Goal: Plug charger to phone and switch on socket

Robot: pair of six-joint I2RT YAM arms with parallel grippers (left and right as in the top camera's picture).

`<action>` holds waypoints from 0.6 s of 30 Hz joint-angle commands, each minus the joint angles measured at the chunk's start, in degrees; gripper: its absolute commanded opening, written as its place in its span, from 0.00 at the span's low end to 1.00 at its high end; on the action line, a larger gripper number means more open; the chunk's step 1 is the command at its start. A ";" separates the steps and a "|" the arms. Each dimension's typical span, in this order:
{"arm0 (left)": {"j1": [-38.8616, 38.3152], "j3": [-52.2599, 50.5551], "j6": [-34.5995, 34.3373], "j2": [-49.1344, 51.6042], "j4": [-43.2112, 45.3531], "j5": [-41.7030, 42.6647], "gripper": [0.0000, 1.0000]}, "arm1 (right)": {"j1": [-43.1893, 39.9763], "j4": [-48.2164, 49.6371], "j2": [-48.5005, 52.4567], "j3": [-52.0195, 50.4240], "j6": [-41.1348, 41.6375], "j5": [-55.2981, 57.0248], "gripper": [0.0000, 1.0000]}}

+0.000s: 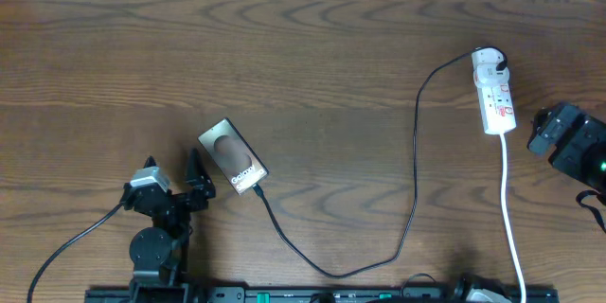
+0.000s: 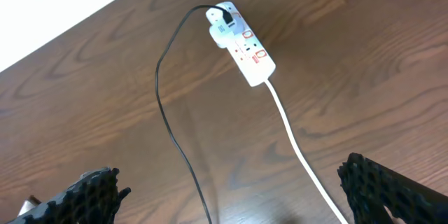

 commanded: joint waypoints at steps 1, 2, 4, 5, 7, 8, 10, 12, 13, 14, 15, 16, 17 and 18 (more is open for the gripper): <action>0.94 -0.55 11.93 -0.55 -3.48 7.58 0.85 | 0.00 -0.04 -0.11 0.20 0.66 -0.33 0.99; 0.94 -0.55 14.21 -0.55 -3.30 8.79 0.85 | 0.00 -0.07 -0.11 0.20 0.66 -0.33 0.99; 0.94 -0.55 17.46 -0.55 -3.30 9.75 0.85 | 0.00 -0.07 -0.11 0.20 0.66 -0.33 0.99; 0.94 -0.55 18.08 -0.55 -3.30 9.70 0.85 | 0.00 -0.07 -0.11 0.20 0.66 -0.33 0.99; 0.94 -0.55 18.34 -0.55 -3.32 9.44 0.85 | 0.00 -0.07 -0.11 0.20 0.66 -0.33 0.99; 0.94 -0.55 18.36 -0.55 -3.34 9.25 0.85 | 0.00 -0.07 -0.11 0.20 0.66 -0.33 0.99; 0.94 -0.55 18.32 -0.55 -3.34 8.92 0.85 | 0.00 -0.07 -0.11 0.20 0.66 -0.33 0.99; 0.94 -0.55 18.16 -0.55 -3.34 8.90 0.85 | 0.00 -0.07 -0.11 0.20 0.66 -0.33 0.99; 0.94 -0.55 17.64 -0.55 -3.34 8.90 0.85 | 0.00 -0.04 -0.11 0.20 0.66 -0.33 0.99; 0.94 -0.55 17.64 -0.55 -3.32 8.92 0.85 | 0.00 -0.07 -0.11 0.20 0.66 -0.33 0.99; 0.94 -0.55 17.64 -0.55 -3.30 8.92 0.85 | 0.00 -0.07 -0.11 0.20 0.66 -0.33 0.99; 0.94 -0.55 17.64 -0.55 -3.30 8.92 0.85 | 0.00 -0.07 -0.11 0.20 0.66 -0.33 0.99; 0.94 -0.55 17.68 -0.55 -3.26 8.87 0.85 | 0.00 -0.07 -0.11 0.20 0.66 -0.33 0.99; 0.94 -0.55 17.66 -0.55 -3.26 8.87 0.85 | 0.00 -0.07 -0.11 0.20 0.66 -0.33 0.99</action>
